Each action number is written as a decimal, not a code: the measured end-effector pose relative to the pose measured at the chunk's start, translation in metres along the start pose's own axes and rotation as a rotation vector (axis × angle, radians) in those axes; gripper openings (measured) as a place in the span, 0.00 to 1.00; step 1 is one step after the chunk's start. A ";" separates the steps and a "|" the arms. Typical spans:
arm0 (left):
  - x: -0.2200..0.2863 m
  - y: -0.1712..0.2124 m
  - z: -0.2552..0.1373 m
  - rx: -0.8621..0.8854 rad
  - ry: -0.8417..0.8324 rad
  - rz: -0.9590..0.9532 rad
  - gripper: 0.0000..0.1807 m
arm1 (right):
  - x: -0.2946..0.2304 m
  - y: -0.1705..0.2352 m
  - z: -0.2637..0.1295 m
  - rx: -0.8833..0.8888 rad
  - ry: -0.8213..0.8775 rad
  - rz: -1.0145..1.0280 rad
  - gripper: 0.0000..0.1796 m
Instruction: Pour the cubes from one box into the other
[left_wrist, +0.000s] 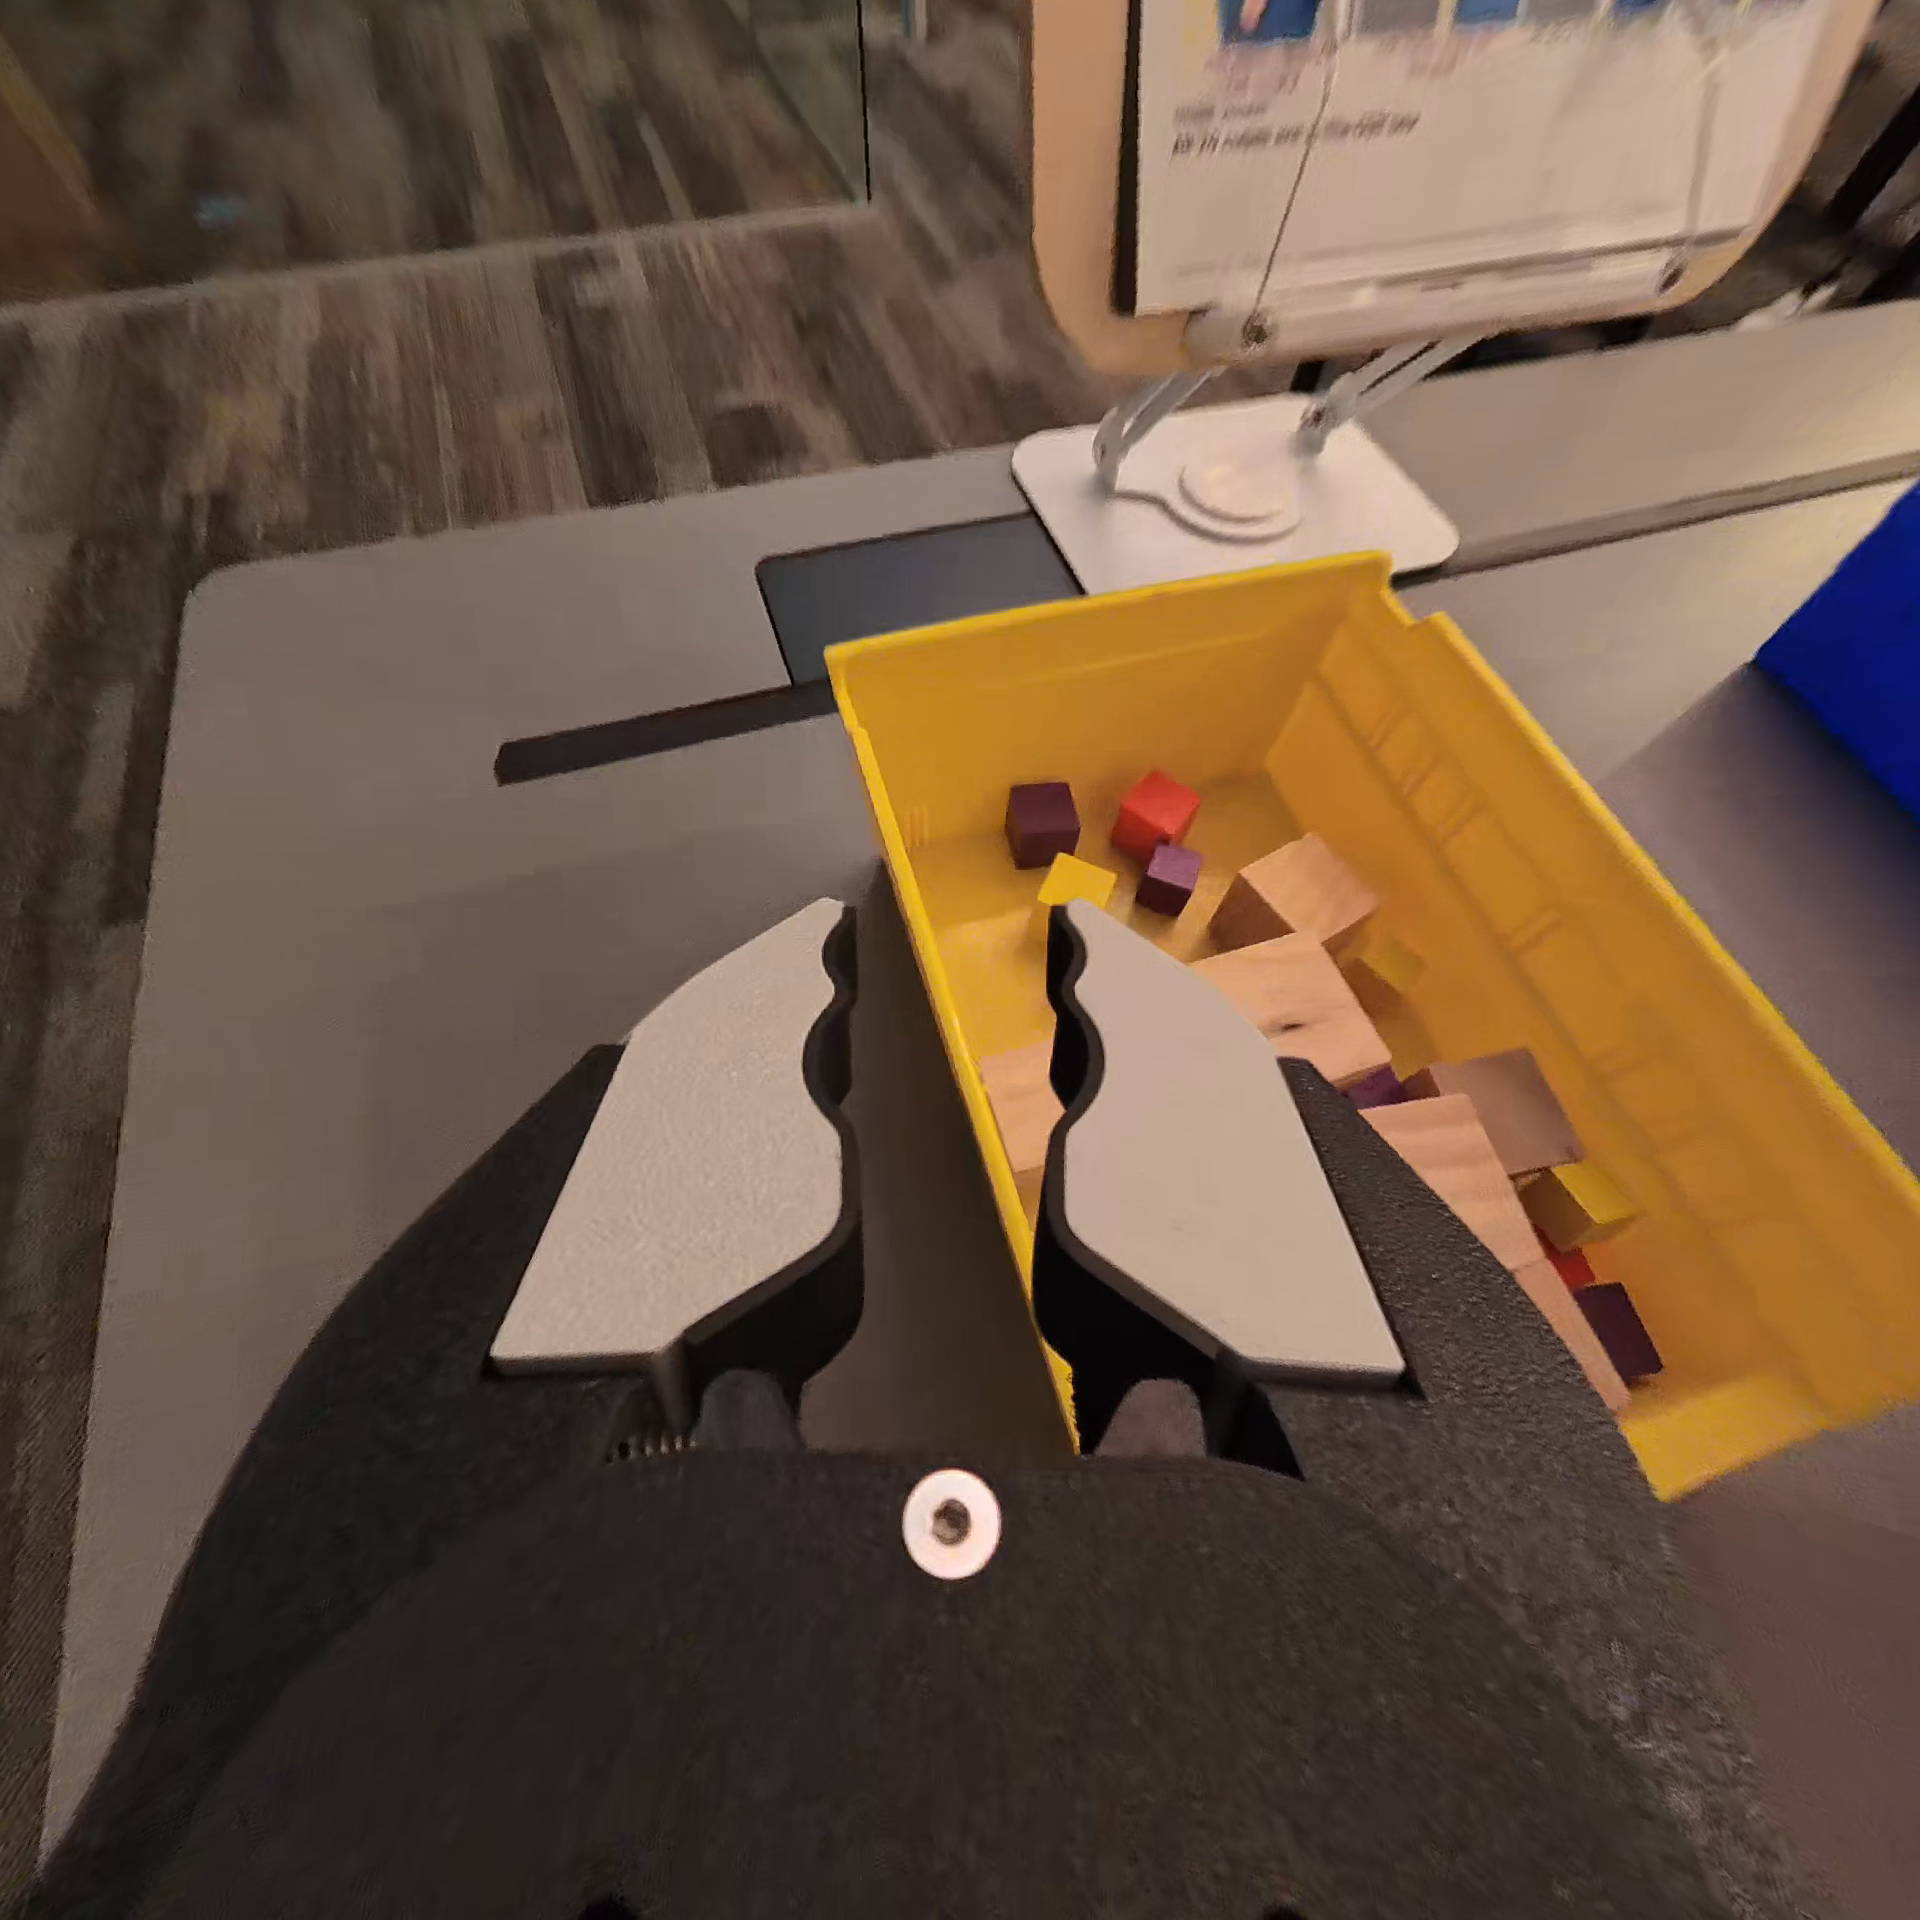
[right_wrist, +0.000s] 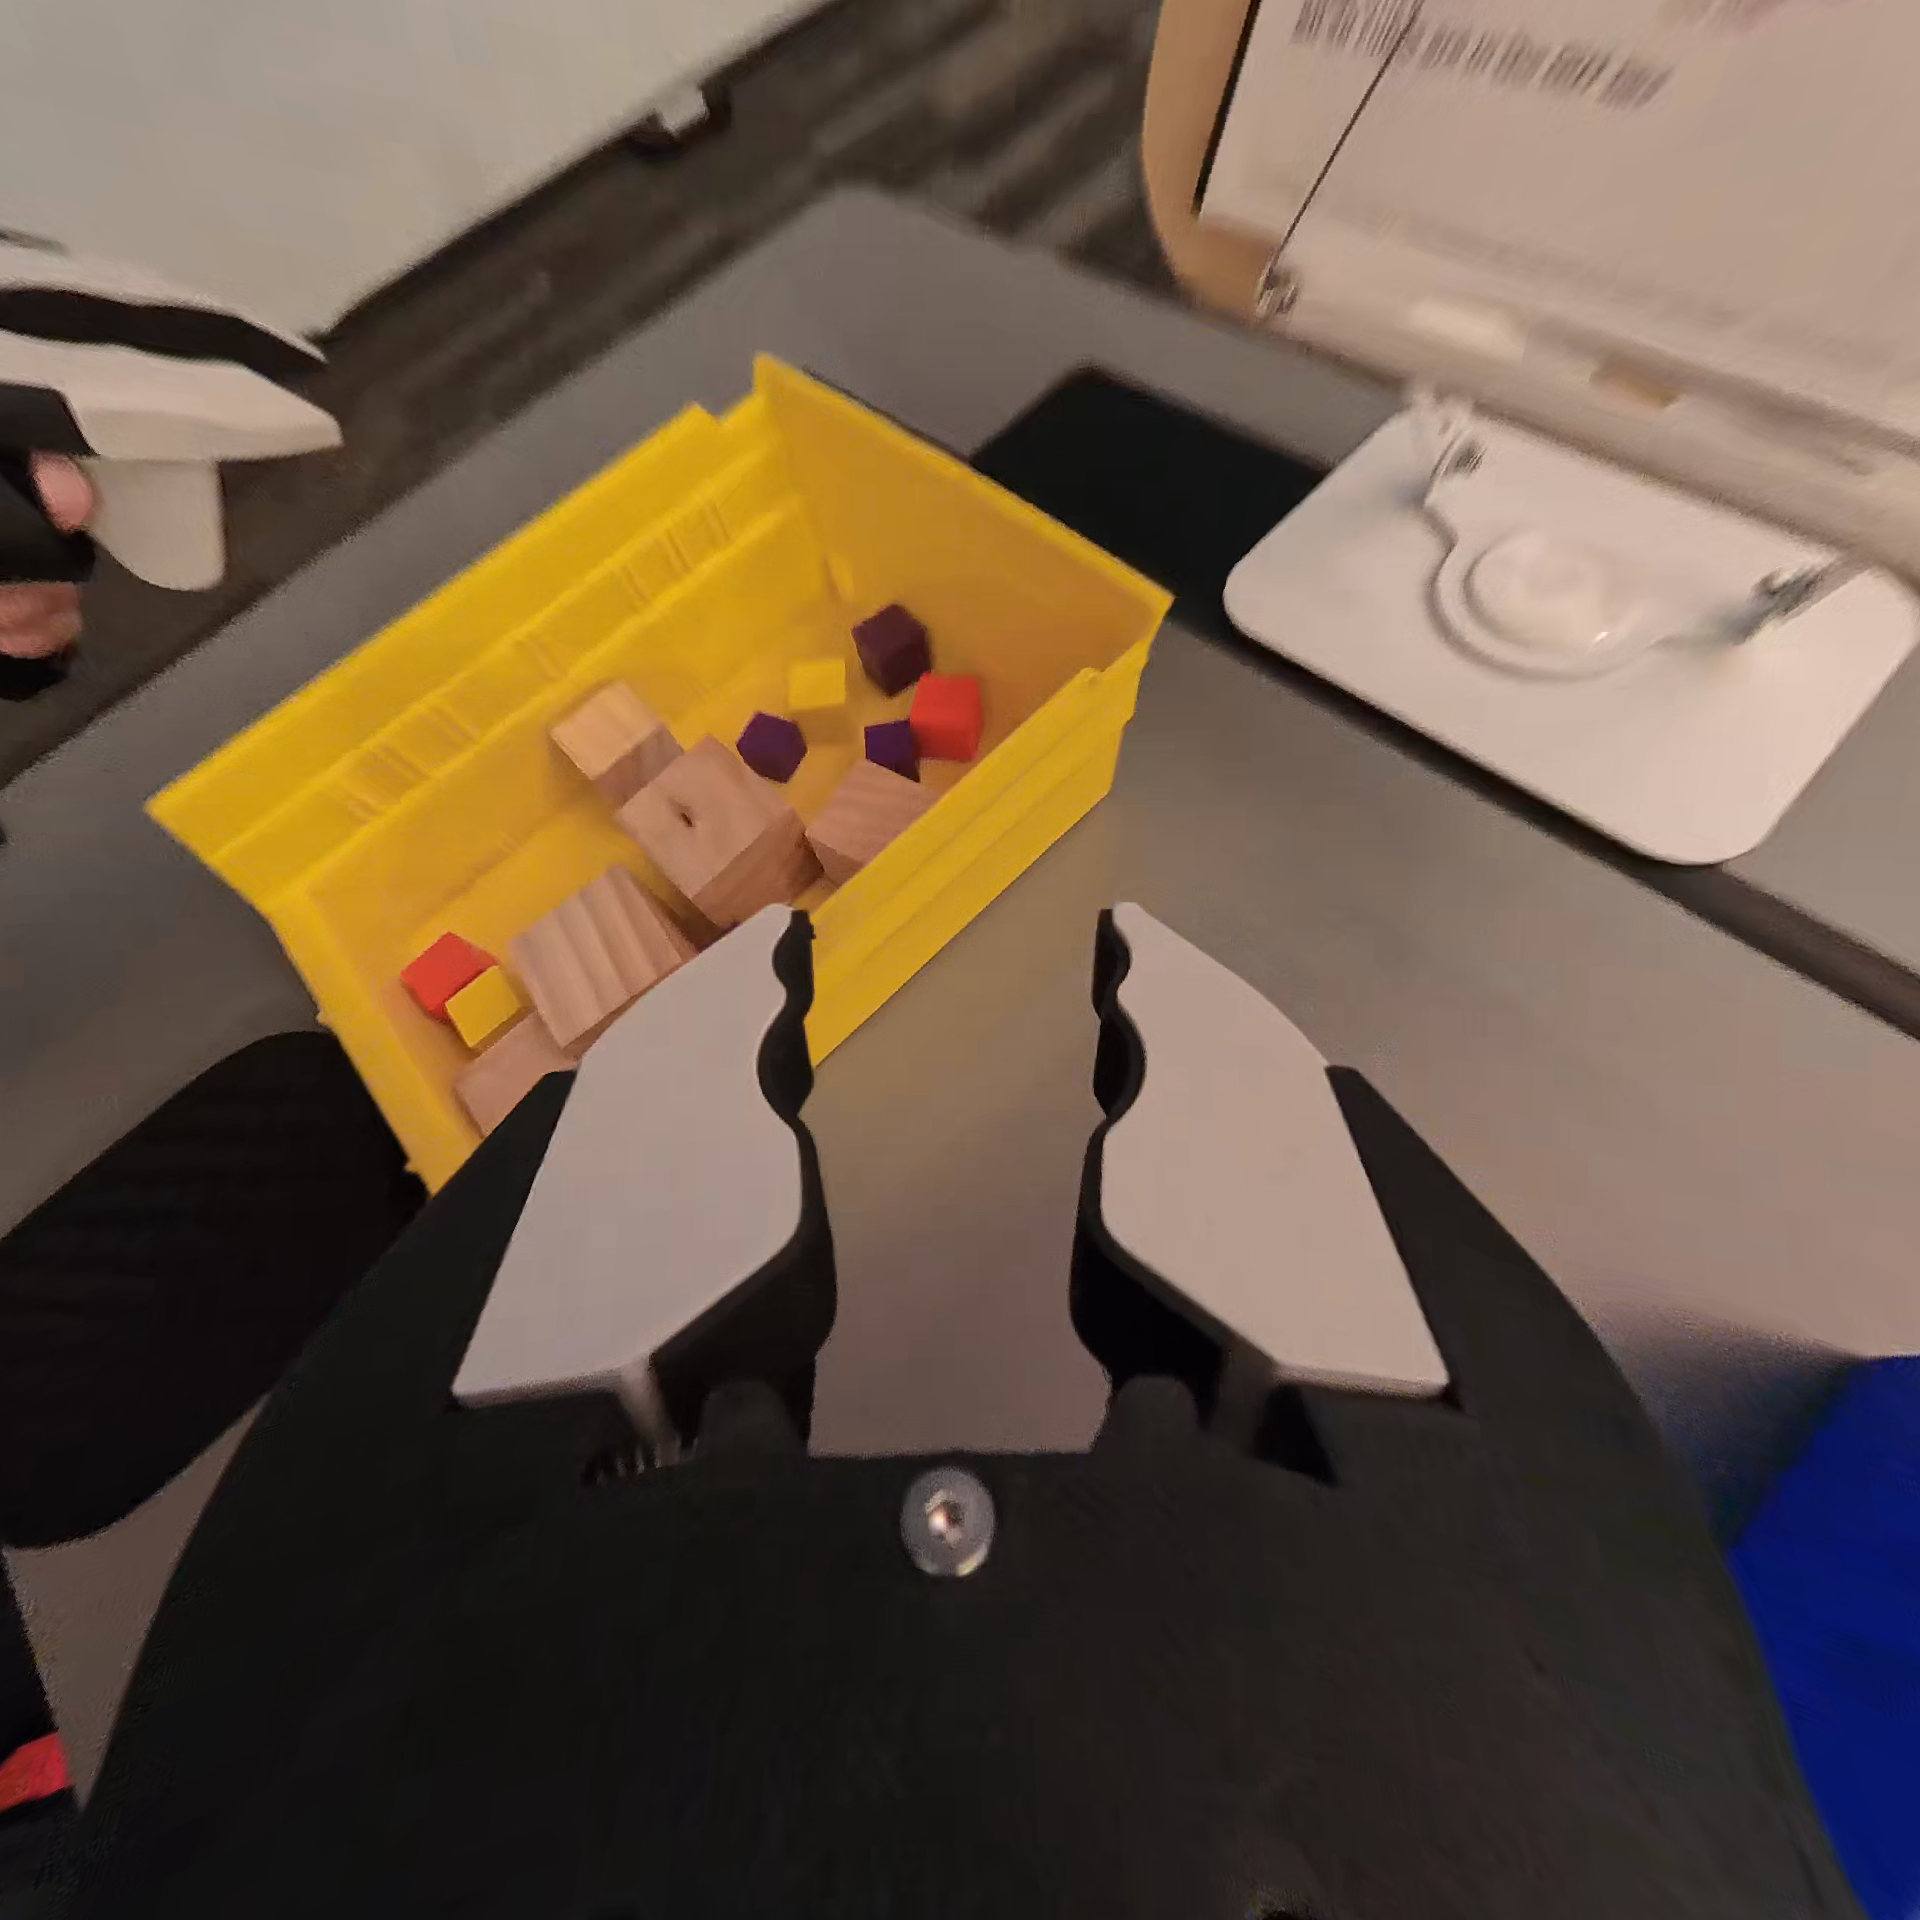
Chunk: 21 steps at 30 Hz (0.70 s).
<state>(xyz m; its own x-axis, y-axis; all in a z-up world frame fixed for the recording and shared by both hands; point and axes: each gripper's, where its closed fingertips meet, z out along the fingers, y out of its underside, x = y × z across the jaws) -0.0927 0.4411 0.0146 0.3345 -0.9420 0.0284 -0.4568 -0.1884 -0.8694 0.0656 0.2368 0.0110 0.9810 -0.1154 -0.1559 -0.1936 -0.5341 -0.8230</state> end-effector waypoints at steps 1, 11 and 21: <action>-0.002 0.002 0.009 -0.048 -0.007 0.000 0.19 | -0.002 0.003 0.016 -0.048 0.012 0.019 0.29; -0.011 0.042 0.065 -0.521 0.038 -0.188 0.23 | -0.010 0.037 0.086 -0.512 0.090 0.275 0.36; -0.019 0.076 0.078 -0.775 -0.044 -0.164 0.21 | -0.013 0.063 0.104 -0.833 0.208 0.300 0.17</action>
<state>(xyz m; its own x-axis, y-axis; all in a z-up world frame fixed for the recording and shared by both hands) -0.0697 0.4663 -0.0906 0.4721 -0.8767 0.0927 -0.8374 -0.4788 -0.2637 0.0416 0.2919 -0.0957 0.8818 -0.4528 -0.1318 -0.4655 -0.8804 -0.0900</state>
